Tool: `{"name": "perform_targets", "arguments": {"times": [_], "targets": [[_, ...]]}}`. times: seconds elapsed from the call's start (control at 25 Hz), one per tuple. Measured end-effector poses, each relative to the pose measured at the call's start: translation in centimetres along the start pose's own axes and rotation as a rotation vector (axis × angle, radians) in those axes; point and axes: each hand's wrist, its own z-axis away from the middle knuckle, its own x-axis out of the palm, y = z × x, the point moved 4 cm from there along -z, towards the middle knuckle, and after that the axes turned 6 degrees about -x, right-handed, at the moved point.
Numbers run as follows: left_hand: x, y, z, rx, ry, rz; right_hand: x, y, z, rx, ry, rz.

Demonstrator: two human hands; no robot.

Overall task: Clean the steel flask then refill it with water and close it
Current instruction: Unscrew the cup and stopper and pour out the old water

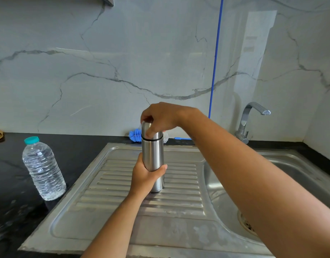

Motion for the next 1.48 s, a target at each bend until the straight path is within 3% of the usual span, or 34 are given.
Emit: {"name": "perform_targets", "arguments": {"times": [0.12, 0.24, 0.4, 0.6, 0.76, 0.88, 1.0, 1.12, 1.32, 1.48], "targets": [[0.0, -0.1, 0.0, -0.004, 0.006, 0.000, 0.4, -0.2, 0.1, 0.043, -0.030, 0.053], [0.0, 0.0, 0.0, 0.002, 0.008, -0.006, 0.6, -0.1, -0.5, 0.082, 0.076, 0.116], [0.0, 0.0, 0.0, -0.006, 0.010, -0.010, -0.1, -0.9, -0.3, -0.010, -0.065, 0.032], [0.0, 0.0, 0.0, 0.002, 0.013, -0.016, 0.1, -0.5, -0.5, 0.127, 0.004, 0.137], [0.0, 0.0, 0.0, -0.002, 0.010, -0.012, -0.2, -1.7, -0.4, 0.061, -0.144, 0.116], [0.0, 0.1, 0.1, 0.005, 0.004, -0.015, -0.1, -1.9, -0.3, 0.150, -0.093, 0.240], [0.0, 0.0, 0.0, 0.004, 0.005, -0.022, -0.1, -1.5, -0.6, 0.168, -0.044, 0.202], [-0.1, 0.2, 0.0, 0.012, -0.008, -0.032, -1.3, -0.6, 0.2, 0.198, 0.123, -0.027], [-0.2, 0.3, 0.0, 0.014, -0.016, -0.018, -0.3, 4.2, 5.5, 0.339, 0.660, -0.648], [-0.8, 0.2, -0.4, 0.007, 0.024, -0.018, 5.7, 7.9, 9.2, 0.475, 0.776, -0.887]]}}
